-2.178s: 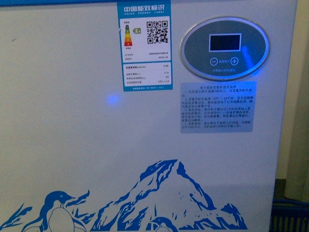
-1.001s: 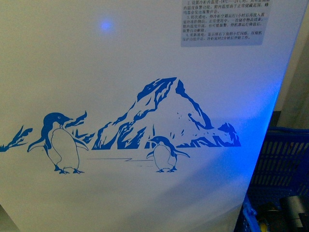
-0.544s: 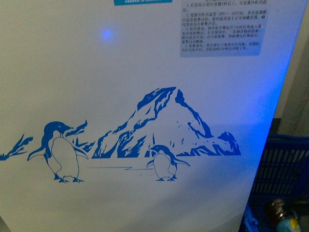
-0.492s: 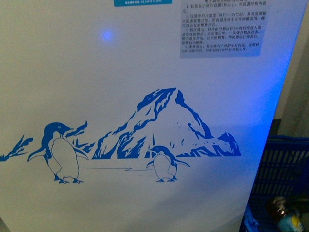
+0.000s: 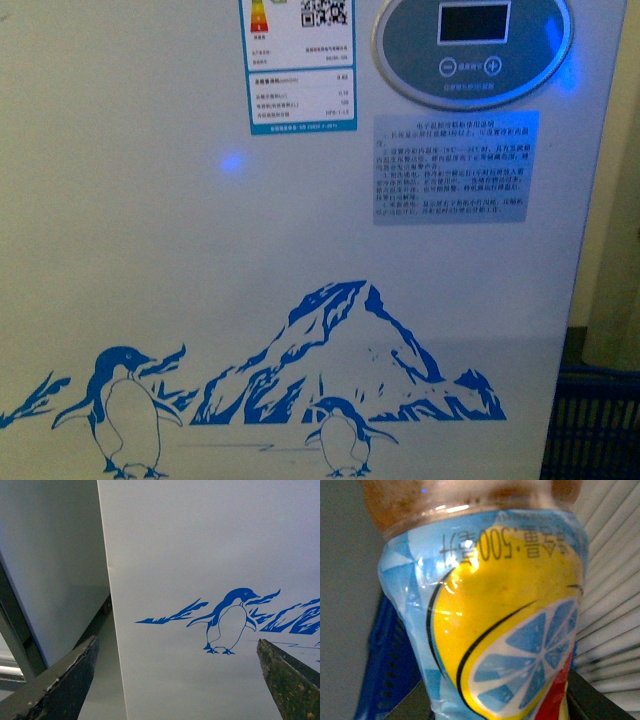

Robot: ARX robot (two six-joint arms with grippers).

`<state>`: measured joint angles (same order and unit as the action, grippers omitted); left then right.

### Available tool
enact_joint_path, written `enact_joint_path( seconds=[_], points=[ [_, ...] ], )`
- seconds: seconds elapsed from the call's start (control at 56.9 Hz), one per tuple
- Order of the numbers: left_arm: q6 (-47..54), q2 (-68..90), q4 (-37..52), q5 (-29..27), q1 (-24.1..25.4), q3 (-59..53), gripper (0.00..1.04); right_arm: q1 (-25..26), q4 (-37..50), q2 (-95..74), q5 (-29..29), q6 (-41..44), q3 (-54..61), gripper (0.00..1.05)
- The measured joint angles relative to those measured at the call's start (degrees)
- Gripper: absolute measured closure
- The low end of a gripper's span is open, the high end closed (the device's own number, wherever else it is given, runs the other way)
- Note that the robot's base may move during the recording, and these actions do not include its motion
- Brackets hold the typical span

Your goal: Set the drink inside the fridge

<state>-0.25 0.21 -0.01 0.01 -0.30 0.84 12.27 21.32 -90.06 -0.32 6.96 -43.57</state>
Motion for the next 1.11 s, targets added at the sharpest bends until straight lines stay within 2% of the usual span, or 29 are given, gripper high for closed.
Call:
enact_joint_path(
  seconds=[0.158,0.422,0.597,0.667,0.79,1.019,1.107],
  points=[
    [0.0,0.0,0.0,0.0,0.0,0.0,0.08,0.0,-3.6,18.5,-0.3,-0.3,4.6,0.65],
    [0.0,0.0,0.0,0.0,0.0,0.0,0.08,0.7,-8.0,39.6,1.2,-2.3,10.1,0.65],
    [0.0,0.0,0.0,0.0,0.0,0.0,0.08,-0.1,-14.3,55.2,6.8,-4.7,15.5,0.65],
    [0.0,0.0,0.0,0.0,0.0,0.0,0.08,-2.6,-18.1,62.1,10.7,-5.6,18.4,0.65],
    [0.0,0.0,0.0,0.0,0.0,0.0,0.08,-6.4,-22.4,68.7,14.3,-8.2,19.8,0.65],
    [0.0,0.0,0.0,0.0,0.0,0.0,0.08,-14.0,-20.0,73.4,20.5,-12.6,21.4,0.65],
    [0.0,0.0,0.0,0.0,0.0,0.0,0.08,-17.6,-18.6,73.5,25.0,-12.6,22.1,0.65]
  ],
)
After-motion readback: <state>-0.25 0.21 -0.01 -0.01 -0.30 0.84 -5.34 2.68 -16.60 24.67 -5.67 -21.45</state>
